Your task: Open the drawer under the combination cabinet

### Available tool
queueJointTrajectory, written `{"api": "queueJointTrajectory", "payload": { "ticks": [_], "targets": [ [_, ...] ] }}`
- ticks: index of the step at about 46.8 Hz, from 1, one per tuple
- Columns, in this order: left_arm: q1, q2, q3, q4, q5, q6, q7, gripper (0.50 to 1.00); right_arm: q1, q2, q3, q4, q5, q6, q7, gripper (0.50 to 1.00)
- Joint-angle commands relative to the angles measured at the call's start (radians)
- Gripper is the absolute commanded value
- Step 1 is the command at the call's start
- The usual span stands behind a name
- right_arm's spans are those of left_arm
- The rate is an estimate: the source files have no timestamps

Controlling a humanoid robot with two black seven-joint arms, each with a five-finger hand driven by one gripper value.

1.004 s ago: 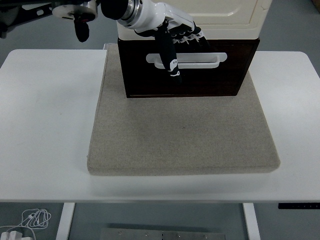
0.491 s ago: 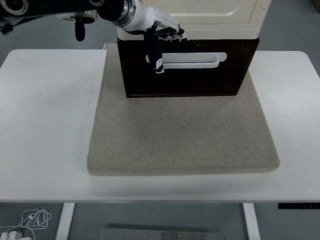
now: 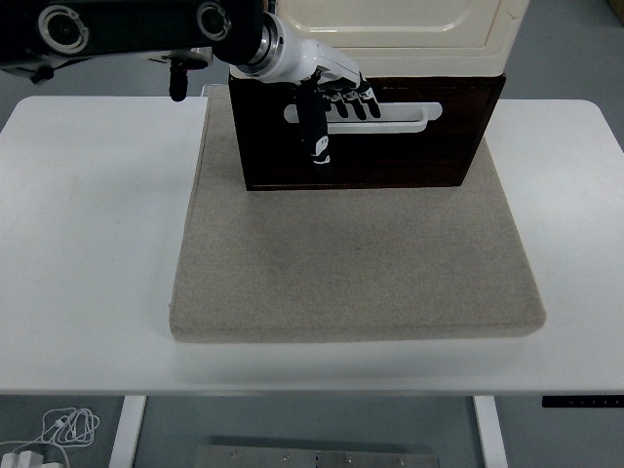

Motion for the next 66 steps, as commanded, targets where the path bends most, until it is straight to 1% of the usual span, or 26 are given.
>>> {"api": "queueJointTrajectory", "payload": {
  "ticks": [1,14,18,28,34,48,54,66],
  "targets": [
    [0.009,-0.009,-0.001,0.003,-0.002,0.004,0.003,0.981,0.0,0.0,0.0,0.0,0.0,0.0,0.0,0.928],
    [0.009,-0.015,-0.007,0.028,-0.002,0.007,0.004,0.981,0.0,0.0,0.0,0.0,0.0,0.0,0.0,0.928],
    [0.013,-0.027,-0.008,0.031,-0.002,0.027,0.004,0.981,0.0,0.0,0.0,0.0,0.0,0.0,0.0,0.928],
    [0.019,-0.044,-0.01,0.037,-0.006,0.046,0.006,0.981,0.0,0.0,0.0,0.0,0.0,0.0,0.0,0.928],
    [0.029,-0.055,-0.019,0.043,-0.011,0.069,0.018,0.981,0.0,0.0,0.0,0.0,0.0,0.0,0.0,0.928],
    [0.044,-0.07,-0.034,0.06,-0.011,0.072,0.024,0.981,0.0,0.0,0.0,0.0,0.0,0.0,0.0,0.928],
    [0.056,-0.076,-0.034,0.062,-0.012,0.09,0.024,0.981,0.0,0.0,0.0,0.0,0.0,0.0,0.0,0.928],
    [0.064,-0.078,-0.034,0.062,-0.011,0.092,0.024,0.981,0.0,0.0,0.0,0.0,0.0,0.0,0.0,0.928]
  ]
}}
